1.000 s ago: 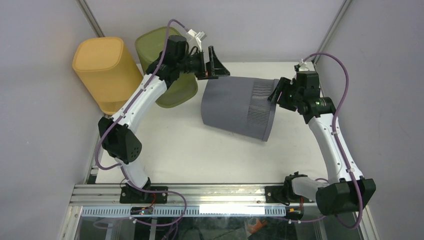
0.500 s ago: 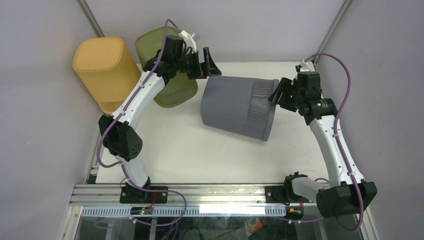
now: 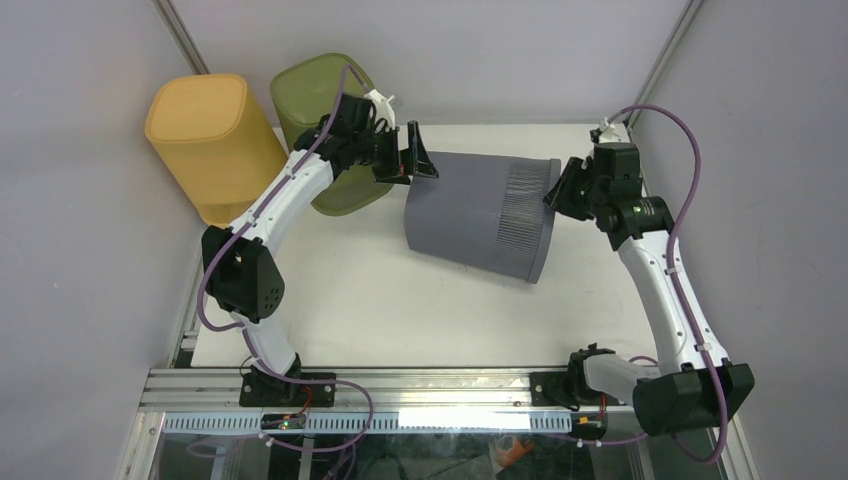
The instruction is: Turn the large container upside down
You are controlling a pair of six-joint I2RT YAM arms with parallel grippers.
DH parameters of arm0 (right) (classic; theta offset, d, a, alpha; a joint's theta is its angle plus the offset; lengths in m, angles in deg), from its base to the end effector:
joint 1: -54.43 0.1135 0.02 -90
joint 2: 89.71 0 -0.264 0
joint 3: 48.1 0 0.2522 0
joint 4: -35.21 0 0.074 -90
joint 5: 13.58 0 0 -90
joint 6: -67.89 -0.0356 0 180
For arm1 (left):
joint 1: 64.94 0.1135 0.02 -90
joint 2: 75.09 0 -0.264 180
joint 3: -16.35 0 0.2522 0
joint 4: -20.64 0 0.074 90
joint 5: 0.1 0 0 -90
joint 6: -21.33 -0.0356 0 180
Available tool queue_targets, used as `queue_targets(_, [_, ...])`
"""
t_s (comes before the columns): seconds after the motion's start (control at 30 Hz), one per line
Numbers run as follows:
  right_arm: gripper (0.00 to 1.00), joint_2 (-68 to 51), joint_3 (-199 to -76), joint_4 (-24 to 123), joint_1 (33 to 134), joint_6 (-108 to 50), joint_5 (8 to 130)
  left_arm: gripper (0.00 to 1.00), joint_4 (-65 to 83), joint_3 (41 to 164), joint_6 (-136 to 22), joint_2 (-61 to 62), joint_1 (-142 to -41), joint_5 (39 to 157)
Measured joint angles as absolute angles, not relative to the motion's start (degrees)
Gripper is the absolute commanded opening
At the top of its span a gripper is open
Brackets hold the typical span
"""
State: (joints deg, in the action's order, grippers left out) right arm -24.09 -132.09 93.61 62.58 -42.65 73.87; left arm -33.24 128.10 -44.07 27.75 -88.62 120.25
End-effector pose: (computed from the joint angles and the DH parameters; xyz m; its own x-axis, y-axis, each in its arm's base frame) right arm 0.2317 0.0348 0.3630 -0.6577 0.2599 -0.7070 0.0592 0.9535 0.2955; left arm 0.3608 -0.1779 0.3359 -0.8690 -0.0111 -0.4946 0.3434 0.7062 -0.6192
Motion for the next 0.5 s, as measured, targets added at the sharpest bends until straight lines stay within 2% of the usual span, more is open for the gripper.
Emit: queue_targets(0.5, [0.27,-25.7,-127.3,87.2,61.4,-44.9,73.6,0.99,-24.8,127.9,-37.8,28.4,-87.5,129.1])
